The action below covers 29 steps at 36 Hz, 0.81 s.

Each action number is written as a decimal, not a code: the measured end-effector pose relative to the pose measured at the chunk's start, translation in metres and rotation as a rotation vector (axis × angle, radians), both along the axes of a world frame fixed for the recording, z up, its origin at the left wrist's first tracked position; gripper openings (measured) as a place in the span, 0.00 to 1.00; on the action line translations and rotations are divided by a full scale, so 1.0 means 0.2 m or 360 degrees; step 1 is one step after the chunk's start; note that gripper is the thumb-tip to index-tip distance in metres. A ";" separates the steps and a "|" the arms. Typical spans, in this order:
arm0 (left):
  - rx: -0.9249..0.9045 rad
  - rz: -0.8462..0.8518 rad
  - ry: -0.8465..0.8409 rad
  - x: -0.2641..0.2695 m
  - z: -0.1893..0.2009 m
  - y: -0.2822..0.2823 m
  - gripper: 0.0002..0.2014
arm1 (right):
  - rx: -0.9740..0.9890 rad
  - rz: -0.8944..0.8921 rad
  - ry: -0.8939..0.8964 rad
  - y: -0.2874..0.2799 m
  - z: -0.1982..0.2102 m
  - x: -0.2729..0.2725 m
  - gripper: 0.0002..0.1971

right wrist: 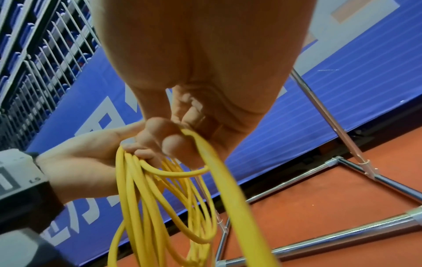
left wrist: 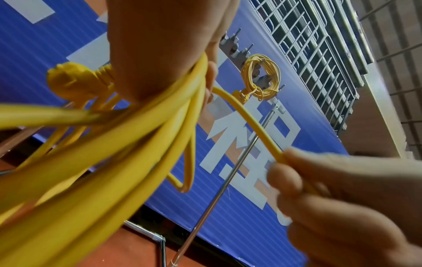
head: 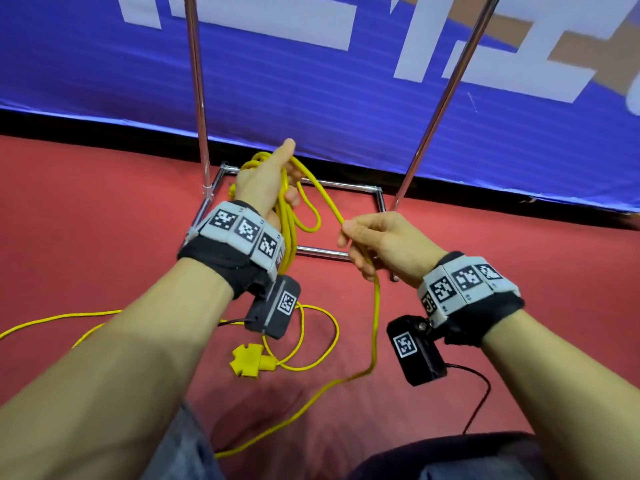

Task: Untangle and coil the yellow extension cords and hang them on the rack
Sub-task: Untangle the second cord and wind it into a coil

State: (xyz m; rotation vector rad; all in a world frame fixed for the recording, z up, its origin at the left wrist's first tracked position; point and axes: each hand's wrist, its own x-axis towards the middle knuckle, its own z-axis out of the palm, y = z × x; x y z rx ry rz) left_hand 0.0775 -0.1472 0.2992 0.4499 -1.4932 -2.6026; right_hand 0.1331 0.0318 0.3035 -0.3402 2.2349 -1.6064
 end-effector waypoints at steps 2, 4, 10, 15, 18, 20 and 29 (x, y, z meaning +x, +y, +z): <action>-0.0031 -0.0081 -0.0008 0.01 -0.01 0.03 0.16 | -0.0024 -0.0048 0.0057 -0.04 0.01 -0.02 0.15; -0.0041 -0.0239 0.0003 0.03 -0.01 0.06 0.12 | -0.0024 -0.0090 0.0110 -0.08 0.02 -0.03 0.15; -0.0211 -0.0354 -0.0039 0.06 -0.02 0.15 0.12 | 0.0000 -0.0176 0.0279 -0.10 0.03 -0.06 0.16; -0.0300 -0.0368 -0.0057 0.06 -0.03 0.18 0.08 | -0.0027 -0.0122 0.0242 -0.08 0.03 -0.03 0.17; -0.0290 -0.0361 -0.0046 0.05 -0.03 0.17 0.09 | -0.0041 -0.0079 0.0090 -0.05 0.03 -0.02 0.17; -0.0165 -0.0287 -0.0027 0.03 -0.01 0.13 0.11 | -0.0018 0.0000 -0.0095 -0.02 0.02 -0.01 0.19; 0.0040 -0.0241 0.0042 -0.01 0.01 0.02 0.12 | -0.0066 0.0118 -0.0147 -0.06 0.03 0.01 0.20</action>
